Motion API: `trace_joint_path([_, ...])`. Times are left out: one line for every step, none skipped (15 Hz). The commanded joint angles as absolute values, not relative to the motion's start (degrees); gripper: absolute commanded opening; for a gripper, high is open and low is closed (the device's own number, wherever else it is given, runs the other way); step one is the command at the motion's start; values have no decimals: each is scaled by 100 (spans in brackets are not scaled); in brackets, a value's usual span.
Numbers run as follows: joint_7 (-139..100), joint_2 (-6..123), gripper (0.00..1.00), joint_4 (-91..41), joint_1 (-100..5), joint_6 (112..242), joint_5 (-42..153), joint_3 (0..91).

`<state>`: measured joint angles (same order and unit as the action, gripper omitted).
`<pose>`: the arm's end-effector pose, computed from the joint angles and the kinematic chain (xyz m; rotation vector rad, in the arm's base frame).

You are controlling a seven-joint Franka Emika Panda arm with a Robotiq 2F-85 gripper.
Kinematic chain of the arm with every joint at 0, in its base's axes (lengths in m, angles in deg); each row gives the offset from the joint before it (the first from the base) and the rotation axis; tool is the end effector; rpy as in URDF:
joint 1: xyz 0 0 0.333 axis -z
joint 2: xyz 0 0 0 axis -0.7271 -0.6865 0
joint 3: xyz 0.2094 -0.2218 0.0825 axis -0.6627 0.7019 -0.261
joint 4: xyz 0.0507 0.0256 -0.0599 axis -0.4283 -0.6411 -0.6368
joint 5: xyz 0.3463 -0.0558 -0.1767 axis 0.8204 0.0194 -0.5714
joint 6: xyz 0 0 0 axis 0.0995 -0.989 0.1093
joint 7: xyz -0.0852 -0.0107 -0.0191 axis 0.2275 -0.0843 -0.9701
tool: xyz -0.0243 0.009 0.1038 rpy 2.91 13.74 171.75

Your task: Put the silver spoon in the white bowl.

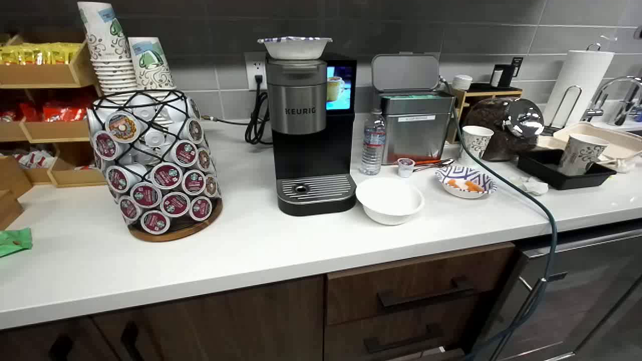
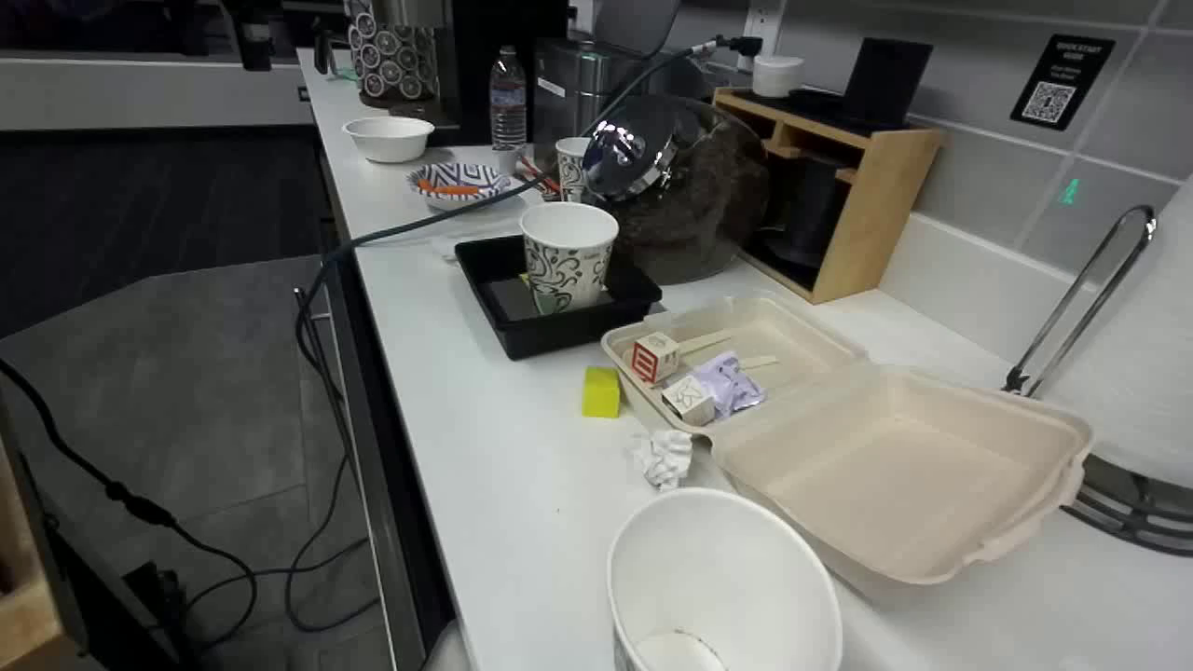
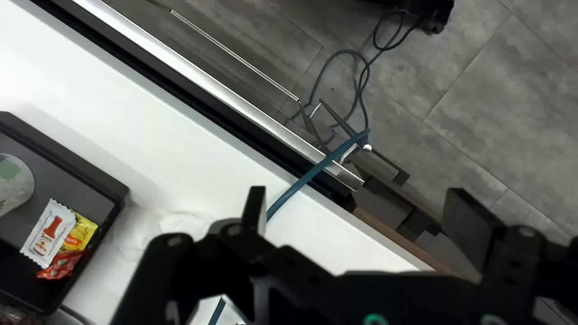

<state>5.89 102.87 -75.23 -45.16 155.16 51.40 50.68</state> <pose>0.3840 -0.0838 0.4516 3.0915 0.3827 -0.0732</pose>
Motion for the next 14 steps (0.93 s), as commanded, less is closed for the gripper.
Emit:
trace_joint_path([601,10283,100,-7515,-4484,15507,5157,5037])
trace_joint_path([601,10283,100,-7515,-4484,15507,5157,5037])
trace_joint_path([601,10283,100,-7515,-4484,15507,5157,5037])
trace_joint_path([601,10283,100,-7515,-4484,15507,5157,5037])
trace_joint_path([601,10283,100,-7515,-4484,15507,5157,5037])
trace_joint_path([601,10283,100,-7515,-4484,15507,5157,5037])
trace_joint_path([601,10283,100,-7515,-4484,15507,5157,5037])
trace_joint_path([601,10283,100,-7515,-4484,15507,5157,5037])
trace_joint_path([601,10283,100,-7515,-4484,15507,5157,5037])
trace_joint_path([601,10283,100,-7515,-4484,15507,5157,5037])
trace_joint_path([601,10283,100,-7515,-4484,15507,5157,5037])
trace_joint_path([528,10183,100,-7406,-4474,15704,5013,4961])
trace_joint_path([577,9971,100,-7235,-4478,16041,4845,4929])
trace_joint_path([653,9671,100,-6978,-4471,16425,4589,4895])
